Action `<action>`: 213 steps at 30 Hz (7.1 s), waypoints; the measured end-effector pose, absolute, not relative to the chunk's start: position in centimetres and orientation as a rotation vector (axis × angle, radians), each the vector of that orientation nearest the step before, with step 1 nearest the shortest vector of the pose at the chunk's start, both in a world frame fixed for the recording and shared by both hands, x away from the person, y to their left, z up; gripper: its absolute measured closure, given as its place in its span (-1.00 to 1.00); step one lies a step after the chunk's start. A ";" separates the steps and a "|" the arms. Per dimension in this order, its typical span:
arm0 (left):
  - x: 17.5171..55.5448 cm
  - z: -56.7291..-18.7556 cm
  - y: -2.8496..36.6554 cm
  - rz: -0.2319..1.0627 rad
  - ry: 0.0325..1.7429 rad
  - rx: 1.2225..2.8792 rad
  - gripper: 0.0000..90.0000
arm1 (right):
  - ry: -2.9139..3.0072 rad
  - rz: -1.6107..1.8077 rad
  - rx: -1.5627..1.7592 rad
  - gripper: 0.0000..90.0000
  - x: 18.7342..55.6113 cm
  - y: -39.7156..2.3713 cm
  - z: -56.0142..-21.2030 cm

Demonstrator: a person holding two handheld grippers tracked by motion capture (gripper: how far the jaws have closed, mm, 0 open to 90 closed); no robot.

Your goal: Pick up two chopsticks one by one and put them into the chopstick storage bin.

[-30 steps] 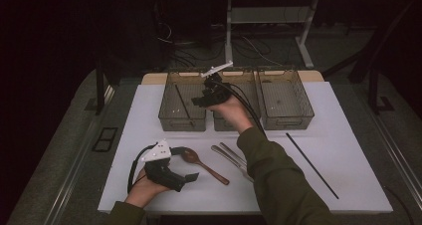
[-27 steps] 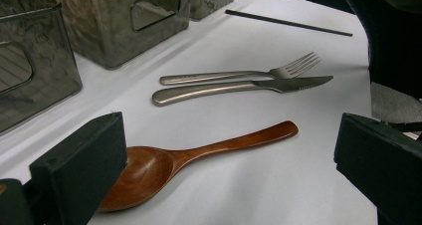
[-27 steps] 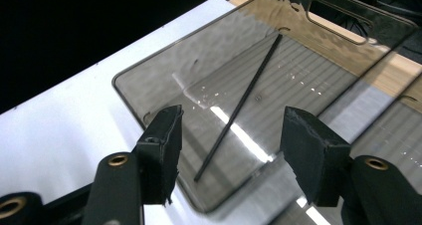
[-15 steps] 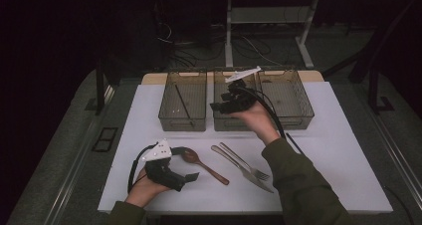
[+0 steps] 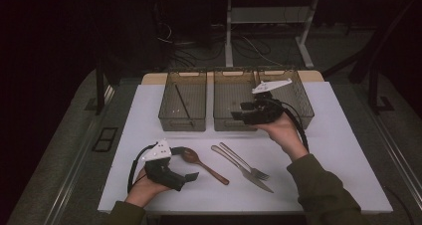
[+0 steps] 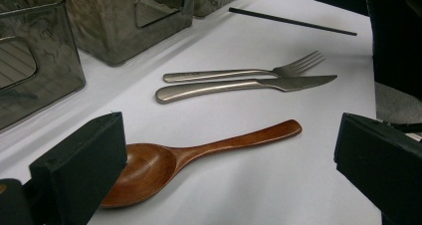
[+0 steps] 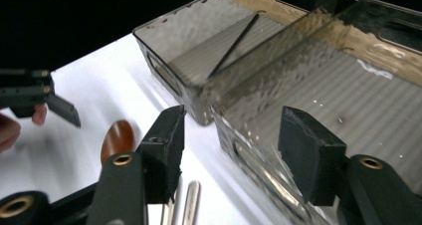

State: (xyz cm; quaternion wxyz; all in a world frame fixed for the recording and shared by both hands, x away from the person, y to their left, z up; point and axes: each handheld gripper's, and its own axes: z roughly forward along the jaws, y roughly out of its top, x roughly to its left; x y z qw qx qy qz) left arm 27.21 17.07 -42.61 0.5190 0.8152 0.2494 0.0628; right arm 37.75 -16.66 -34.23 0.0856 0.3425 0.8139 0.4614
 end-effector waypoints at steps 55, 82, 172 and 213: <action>27.0 -42.7 17.3 0.186 0.629 1.957 -1.00 | 2.387 0.902 1.360 0.66 26.7 -34.0 -42.8; 26.8 -42.8 16.9 0.179 0.616 1.977 -1.00 | 2.414 0.794 1.358 0.90 26.4 -34.1 -44.0; 26.9 -42.8 16.7 0.174 0.615 1.978 -1.00 | 2.409 1.320 1.082 0.90 30.9 -26.5 -37.3; 26.8 -42.7 16.6 0.169 0.613 1.962 -1.00 | 2.444 1.274 1.064 0.90 38.5 -14.8 -34.6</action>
